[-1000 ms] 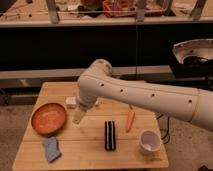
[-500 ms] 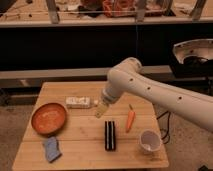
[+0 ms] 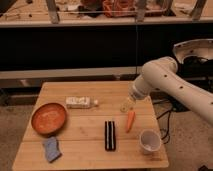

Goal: Move the arm in a circular motion

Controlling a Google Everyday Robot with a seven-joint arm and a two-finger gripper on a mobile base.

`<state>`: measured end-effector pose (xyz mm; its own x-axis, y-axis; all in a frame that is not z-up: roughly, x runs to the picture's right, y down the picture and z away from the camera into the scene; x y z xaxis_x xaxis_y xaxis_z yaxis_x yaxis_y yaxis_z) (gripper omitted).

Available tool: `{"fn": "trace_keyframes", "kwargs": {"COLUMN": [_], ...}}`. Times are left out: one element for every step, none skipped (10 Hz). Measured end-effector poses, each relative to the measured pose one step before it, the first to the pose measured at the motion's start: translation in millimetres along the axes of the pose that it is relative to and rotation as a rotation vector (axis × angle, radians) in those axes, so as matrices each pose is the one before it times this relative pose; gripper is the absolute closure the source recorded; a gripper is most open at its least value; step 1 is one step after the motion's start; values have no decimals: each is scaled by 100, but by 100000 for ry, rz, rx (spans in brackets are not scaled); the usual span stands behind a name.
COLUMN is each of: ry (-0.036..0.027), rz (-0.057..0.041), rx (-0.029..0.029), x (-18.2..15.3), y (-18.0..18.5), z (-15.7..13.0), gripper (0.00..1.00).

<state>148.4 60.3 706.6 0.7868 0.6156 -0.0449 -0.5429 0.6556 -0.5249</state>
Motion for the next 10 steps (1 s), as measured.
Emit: {"fn": "trace_keyframes", "kwargs": {"ry": [178,33,37,-83,-155,165,1679,2014,2676,3582], "rz": [2424,1261,835,-667,-1320,-1778,-2882,-2714,-3968,-6245], "rx": [732,484,712,338,24,-433,-1321,-1500,-2170,-3311], "x": [1946,1064,1549,903,471,-7,-433,-653,-1135,-2065], "y": [-1008,-501,-596,-176,110,387,870,824,1166,1703], "z": [-654,-383,-568,-275,-165,-23,155,249,345,579], "gripper": [20,20,20,20,20,20,20,20,20,20]}}
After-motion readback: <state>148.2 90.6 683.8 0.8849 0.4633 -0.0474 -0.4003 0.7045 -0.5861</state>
